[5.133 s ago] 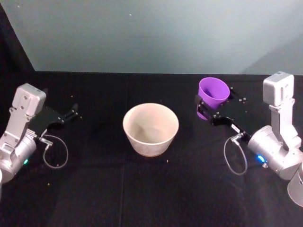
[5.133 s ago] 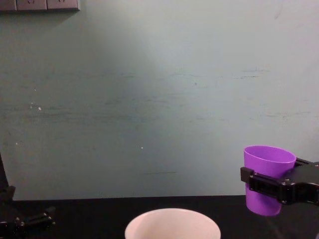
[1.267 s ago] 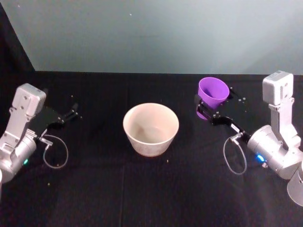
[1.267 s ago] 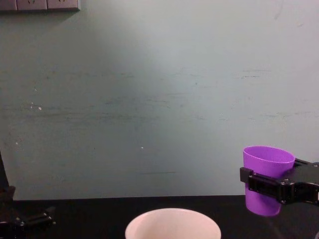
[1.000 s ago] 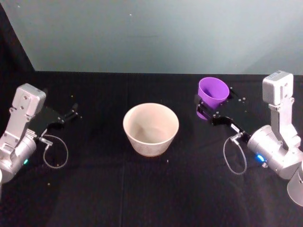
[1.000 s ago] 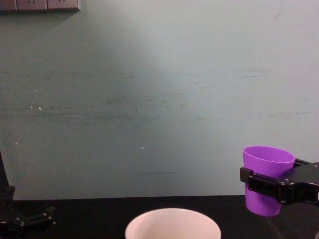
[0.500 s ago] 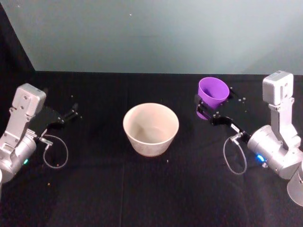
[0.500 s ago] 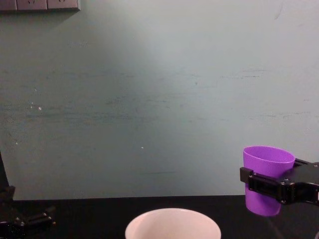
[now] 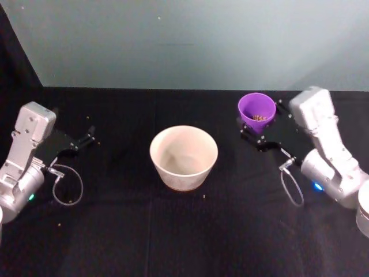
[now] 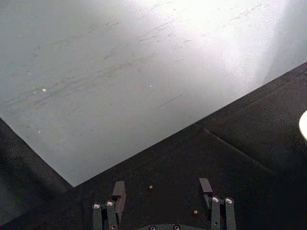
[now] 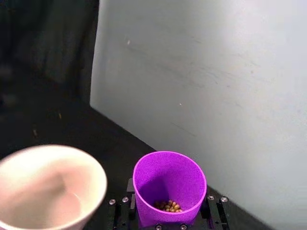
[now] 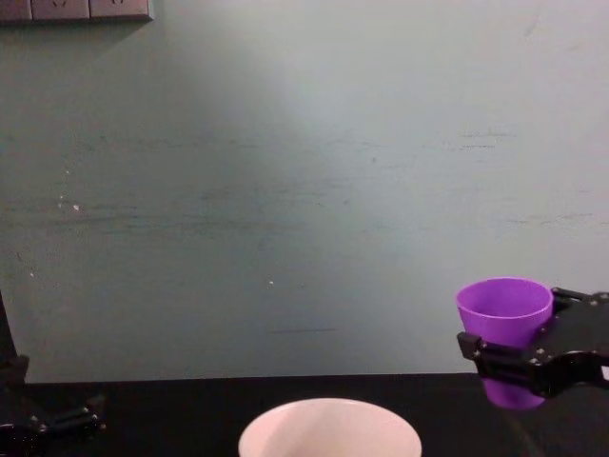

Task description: Pick up the cup and pour the mung beans from the cup into the bowl.

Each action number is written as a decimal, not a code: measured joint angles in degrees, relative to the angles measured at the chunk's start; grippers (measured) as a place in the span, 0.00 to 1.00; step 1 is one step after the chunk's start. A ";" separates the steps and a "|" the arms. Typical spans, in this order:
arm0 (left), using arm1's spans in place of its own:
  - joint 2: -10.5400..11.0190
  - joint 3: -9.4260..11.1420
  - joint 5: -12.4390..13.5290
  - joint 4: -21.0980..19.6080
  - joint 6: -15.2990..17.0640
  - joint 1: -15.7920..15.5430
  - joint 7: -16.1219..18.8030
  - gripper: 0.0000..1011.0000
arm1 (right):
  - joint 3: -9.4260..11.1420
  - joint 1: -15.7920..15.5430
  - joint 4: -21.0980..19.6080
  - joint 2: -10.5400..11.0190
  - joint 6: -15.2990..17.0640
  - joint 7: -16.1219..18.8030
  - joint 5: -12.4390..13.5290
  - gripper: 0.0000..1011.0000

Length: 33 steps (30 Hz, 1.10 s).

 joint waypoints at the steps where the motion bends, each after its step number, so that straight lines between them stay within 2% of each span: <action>1: 0.00 0.00 0.00 0.00 0.00 0.00 0.00 0.99 | -0.37 0.41 -0.08 0.26 0.36 -0.13 -1.15 0.73; 2: 0.00 0.00 0.00 0.00 0.00 0.00 0.00 0.99 | -1.37 1.48 -0.29 0.87 1.28 -0.36 -3.88 0.73; 6: 0.00 0.00 0.00 0.00 0.00 0.00 0.00 0.99 | -3.08 3.84 -0.31 1.79 2.73 -0.13 -8.37 0.73; 11: 0.00 0.00 0.00 0.00 0.00 0.00 0.00 0.99 | -6.15 8.29 1.13 2.28 3.57 1.65 -14.68 0.73; 12: 0.00 0.00 0.00 0.00 0.00 0.00 0.00 0.99 | -6.15 8.29 1.13 2.28 3.57 1.65 -14.68 0.73; 19: 0.00 0.00 0.00 0.00 0.00 0.00 0.00 0.99 | -9.71 11.86 2.81 1.26 3.88 3.39 -20.85 0.73; 29: 0.00 0.00 0.00 0.00 0.00 0.00 0.00 0.99 | -12.82 14.04 4.26 0.23 3.98 4.79 -26.74 0.73; 33: 0.00 0.00 0.00 0.00 0.00 0.00 0.00 0.99 | -14.44 15.21 4.58 -0.01 3.97 5.66 -29.97 0.73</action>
